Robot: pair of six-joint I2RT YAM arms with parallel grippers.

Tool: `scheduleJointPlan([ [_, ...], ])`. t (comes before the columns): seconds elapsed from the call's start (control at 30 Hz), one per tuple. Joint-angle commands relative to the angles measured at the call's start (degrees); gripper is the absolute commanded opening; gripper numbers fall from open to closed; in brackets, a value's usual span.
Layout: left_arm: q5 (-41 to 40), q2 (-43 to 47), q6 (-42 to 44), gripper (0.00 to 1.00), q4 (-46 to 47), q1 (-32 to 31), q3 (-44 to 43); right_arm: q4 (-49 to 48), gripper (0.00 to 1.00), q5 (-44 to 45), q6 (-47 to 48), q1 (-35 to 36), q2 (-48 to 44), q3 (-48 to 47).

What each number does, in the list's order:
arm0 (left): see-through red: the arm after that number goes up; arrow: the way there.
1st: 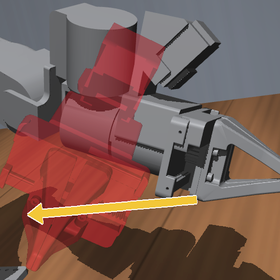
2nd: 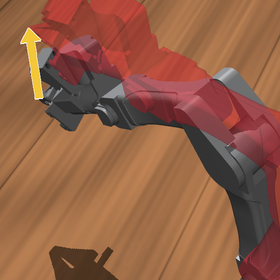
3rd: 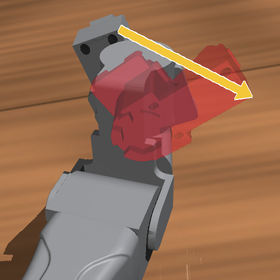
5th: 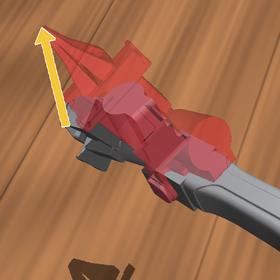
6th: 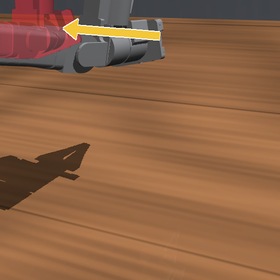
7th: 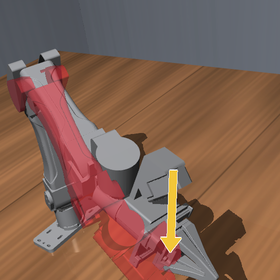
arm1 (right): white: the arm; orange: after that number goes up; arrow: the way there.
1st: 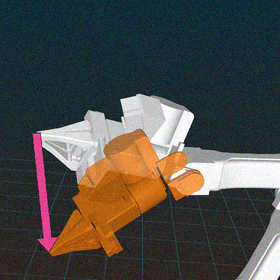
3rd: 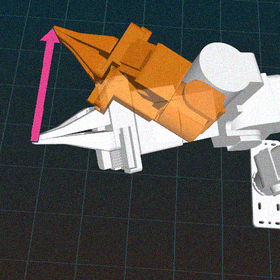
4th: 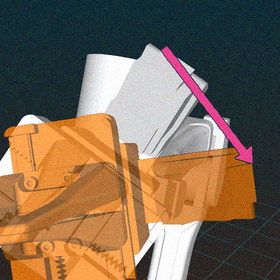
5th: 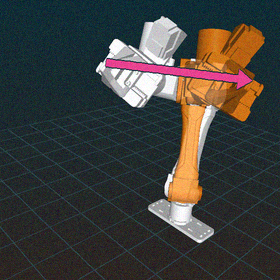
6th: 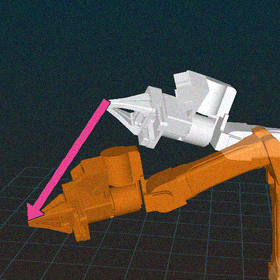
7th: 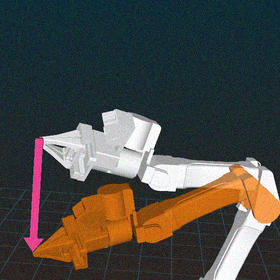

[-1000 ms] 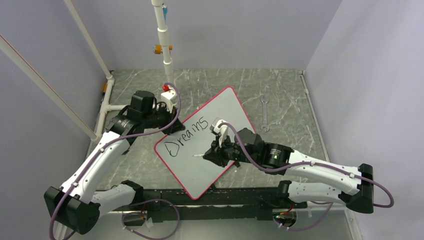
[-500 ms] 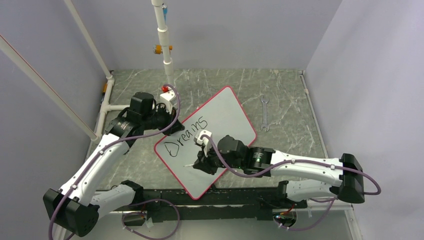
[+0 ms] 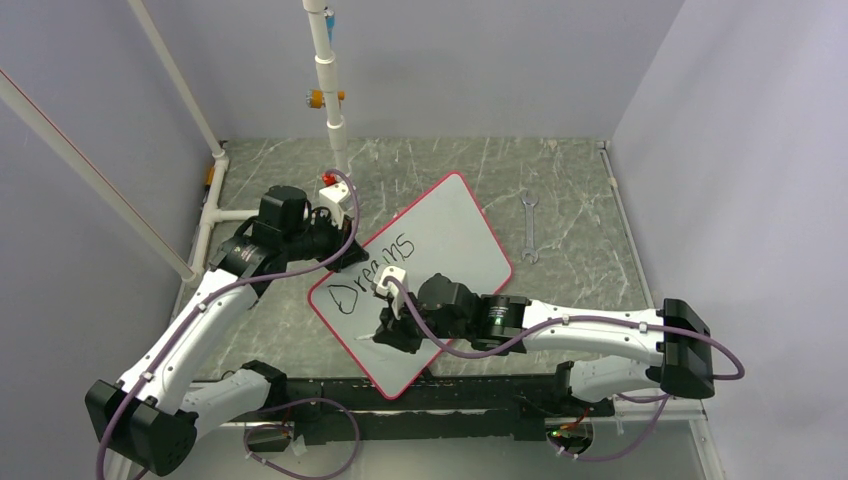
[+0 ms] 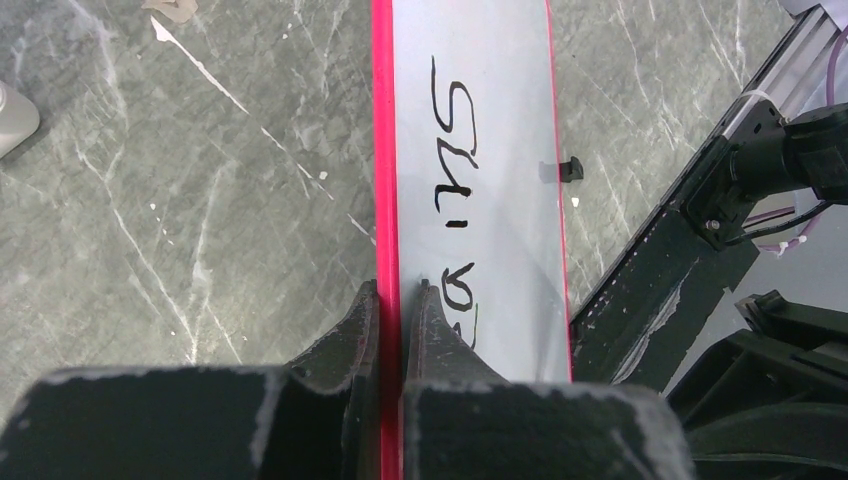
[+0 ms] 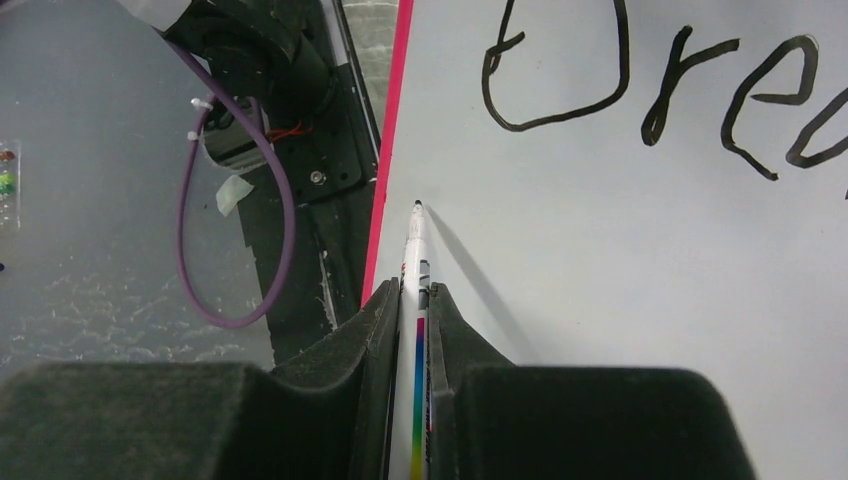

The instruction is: Write a sentence on the whiteboard

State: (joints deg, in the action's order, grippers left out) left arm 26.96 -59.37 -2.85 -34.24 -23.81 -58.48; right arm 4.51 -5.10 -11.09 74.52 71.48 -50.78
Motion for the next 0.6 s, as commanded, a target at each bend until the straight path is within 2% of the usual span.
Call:
scheduleJointPlan([
  [0.0,-8.2,0.8,4.4,0.00,0.8,0.1,0.7,-4.2,0.00,-1.3,1.0,0.6,0.5,-2.8],
  [0.57,-7.9,0.9,4.4,0.00,0.9,0.1,0.8,-4.0,0.00,0.1,1.1,1.1,2.7,-2.8],
])
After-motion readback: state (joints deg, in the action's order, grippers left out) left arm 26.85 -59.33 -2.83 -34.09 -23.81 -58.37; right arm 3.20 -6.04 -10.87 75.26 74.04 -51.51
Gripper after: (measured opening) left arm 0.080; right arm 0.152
